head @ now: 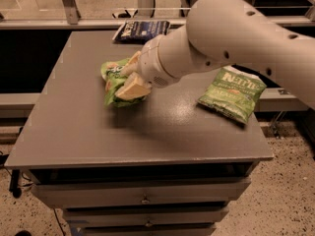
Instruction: Move green rice chip bag near blue chip bag
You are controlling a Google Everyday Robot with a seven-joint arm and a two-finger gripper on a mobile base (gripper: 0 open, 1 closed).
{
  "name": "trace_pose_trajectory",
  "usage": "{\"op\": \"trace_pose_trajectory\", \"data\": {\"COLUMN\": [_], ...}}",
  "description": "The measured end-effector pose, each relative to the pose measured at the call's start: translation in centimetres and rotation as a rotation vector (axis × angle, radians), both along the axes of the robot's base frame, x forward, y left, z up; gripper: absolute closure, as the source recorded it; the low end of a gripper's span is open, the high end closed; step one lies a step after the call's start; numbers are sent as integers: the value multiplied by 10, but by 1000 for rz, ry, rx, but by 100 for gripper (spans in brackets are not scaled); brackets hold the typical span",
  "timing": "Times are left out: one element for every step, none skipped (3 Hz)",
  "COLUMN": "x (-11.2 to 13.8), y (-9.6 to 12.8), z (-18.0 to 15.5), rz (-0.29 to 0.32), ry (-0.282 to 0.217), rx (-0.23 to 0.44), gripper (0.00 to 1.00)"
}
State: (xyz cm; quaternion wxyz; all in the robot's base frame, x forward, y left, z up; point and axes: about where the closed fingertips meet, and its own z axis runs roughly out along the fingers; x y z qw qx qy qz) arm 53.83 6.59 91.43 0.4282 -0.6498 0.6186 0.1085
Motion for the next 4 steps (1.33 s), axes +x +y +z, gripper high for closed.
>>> {"op": "trace_pose_trajectory", "data": {"x": [12, 33, 64, 102], "y": [-20, -48, -80, -119], "z": [13, 24, 33, 31], "rz": [-22, -50, -68, -105], "ry": [-69, -139, -207, -241], "rx": [-57, -80, -100, -123], "gripper": [100, 100, 100, 100]}}
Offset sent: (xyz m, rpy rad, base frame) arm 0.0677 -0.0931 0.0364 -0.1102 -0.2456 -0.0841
